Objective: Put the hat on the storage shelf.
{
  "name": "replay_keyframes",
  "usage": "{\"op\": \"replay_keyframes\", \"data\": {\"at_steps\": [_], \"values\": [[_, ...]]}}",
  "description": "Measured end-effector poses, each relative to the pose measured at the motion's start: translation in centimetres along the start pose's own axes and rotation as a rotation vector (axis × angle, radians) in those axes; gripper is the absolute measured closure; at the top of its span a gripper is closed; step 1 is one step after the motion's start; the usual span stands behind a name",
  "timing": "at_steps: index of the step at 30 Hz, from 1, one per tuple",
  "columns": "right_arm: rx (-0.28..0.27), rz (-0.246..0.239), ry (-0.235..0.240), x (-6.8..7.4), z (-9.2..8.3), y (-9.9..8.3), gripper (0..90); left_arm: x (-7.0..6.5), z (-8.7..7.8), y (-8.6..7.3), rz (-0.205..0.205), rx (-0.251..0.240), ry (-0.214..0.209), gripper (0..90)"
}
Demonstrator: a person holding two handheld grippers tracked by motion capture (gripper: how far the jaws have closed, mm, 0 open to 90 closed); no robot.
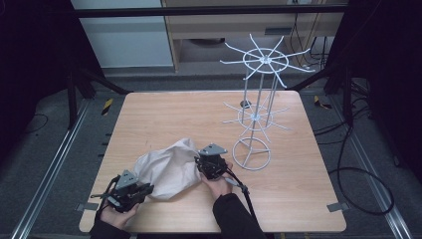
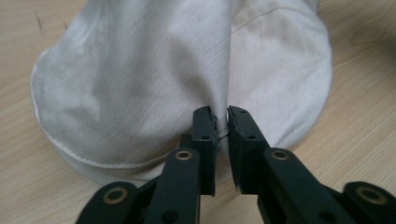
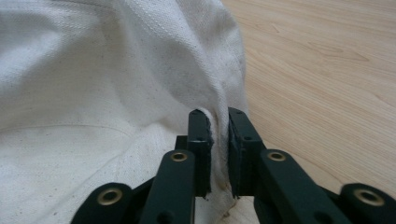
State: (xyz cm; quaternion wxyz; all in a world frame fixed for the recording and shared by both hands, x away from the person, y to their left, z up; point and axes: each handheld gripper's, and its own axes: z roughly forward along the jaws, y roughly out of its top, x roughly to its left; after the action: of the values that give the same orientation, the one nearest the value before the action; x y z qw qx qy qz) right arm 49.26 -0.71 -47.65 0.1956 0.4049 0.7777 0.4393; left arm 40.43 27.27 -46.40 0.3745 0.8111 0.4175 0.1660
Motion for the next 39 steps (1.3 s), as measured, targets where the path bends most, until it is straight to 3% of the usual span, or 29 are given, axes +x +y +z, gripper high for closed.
{"op": "replay_keyframes", "data": {"at_steps": [1, 2, 3, 5, 11, 16, 21, 25, 35, 39], "values": [[0.000, 0.000, 0.000, 0.0, 0.0, 0.0, 80.1, 0.0, 0.0, 0.0, 0.000, 0.000, 0.000, 78.3], [-0.003, -0.005, 0.004, -0.2, -0.5, 0.1, 76.6, -0.1, -0.8, 0.3, -0.003, -0.050, -0.023, 74.9], [-0.004, -0.006, 0.008, -0.3, -0.8, 0.1, 73.9, -0.1, -0.8, 0.3, -0.003, -0.050, -0.023, 71.1], [-0.006, 0.005, 0.016, -0.7, -1.5, 0.0, 69.5, -0.1, -2.3, 1.1, 0.019, -0.113, -0.006, 65.0], [-0.039, 0.000, 0.021, -1.7, -3.9, -0.2, 61.3, 1.0, -3.3, 2.9, 0.039, -0.168, 0.011, 53.9], [-0.055, -0.013, 0.005, -2.8, -6.6, -0.4, 56.4, 2.2, -2.7, 4.9, 0.055, -0.183, 0.012, 47.0], [-0.046, -0.021, -0.026, -4.2, -8.6, -1.1, 54.5, 2.9, -1.2, 6.7, 0.075, -0.175, -0.007, 43.5], [-0.033, -0.022, -0.050, -5.5, -10.6, -2.6, 52.6, 3.2, 0.5, 7.8, 0.106, -0.130, -0.037, 40.5], [-0.028, -0.018, -0.100, -7.8, -14.3, -5.6, 49.6, 3.5, 2.6, 8.0, 0.130, -0.059, -0.062, 40.7], [-0.031, 0.008, -0.117, -8.8, -15.7, -6.6, 48.4, 3.2, 3.4, 8.1, 0.153, -0.036, -0.063, 41.2]]}}
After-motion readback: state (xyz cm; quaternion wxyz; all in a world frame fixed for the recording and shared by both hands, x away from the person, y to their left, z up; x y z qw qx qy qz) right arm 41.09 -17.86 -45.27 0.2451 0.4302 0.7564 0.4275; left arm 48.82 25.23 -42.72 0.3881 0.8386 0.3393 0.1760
